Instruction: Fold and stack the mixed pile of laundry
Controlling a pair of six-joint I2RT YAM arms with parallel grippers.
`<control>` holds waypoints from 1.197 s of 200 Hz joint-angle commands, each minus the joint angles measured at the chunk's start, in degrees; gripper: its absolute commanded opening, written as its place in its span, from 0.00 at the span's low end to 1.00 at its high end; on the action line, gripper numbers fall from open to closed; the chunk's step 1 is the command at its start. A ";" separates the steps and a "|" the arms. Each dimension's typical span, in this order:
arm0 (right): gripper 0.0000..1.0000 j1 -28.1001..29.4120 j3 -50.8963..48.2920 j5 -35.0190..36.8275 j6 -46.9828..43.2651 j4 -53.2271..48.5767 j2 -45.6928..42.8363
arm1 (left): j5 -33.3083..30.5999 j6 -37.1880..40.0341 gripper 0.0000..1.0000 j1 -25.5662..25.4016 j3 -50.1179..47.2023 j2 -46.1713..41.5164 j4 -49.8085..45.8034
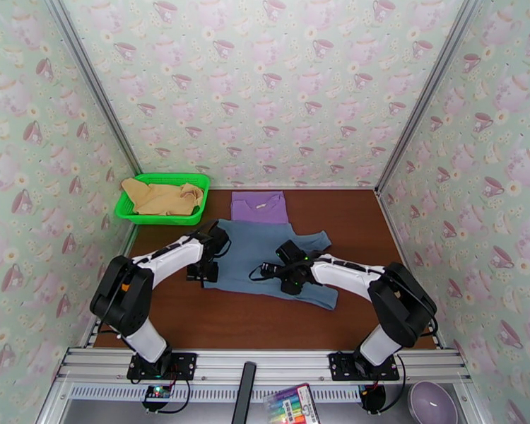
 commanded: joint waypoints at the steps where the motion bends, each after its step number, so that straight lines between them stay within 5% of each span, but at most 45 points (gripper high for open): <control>1: 0.46 -0.58 2.29 3.99 5.08 1.61 -2.12 | -3.87 0.56 0.55 0.37 1.44 -0.65 -2.08; 46: 0.55 -0.98 3.08 8.04 24.19 -4.03 -10.24 | -0.26 0.04 0.53 0.04 1.75 -5.94 -0.02; 96: 0.47 -0.96 -4.65 -9.44 58.29 1.01 -14.60 | 11.84 -2.30 0.00 -0.89 -1.65 -1.43 11.48; 132: 0.39 -0.96 -15.08 -13.33 69.86 11.98 -14.41 | 13.67 -7.13 0.00 -1.84 -7.63 2.07 19.55; 193: 0.31 -1.13 -17.20 -6.57 71.47 7.54 -7.89 | 11.97 -10.44 0.00 -3.88 -12.27 2.34 18.77; 239: 0.29 -0.89 -22.14 -4.95 75.20 3.24 -14.74 | 10.15 -11.90 0.00 -4.86 -16.82 -2.95 16.19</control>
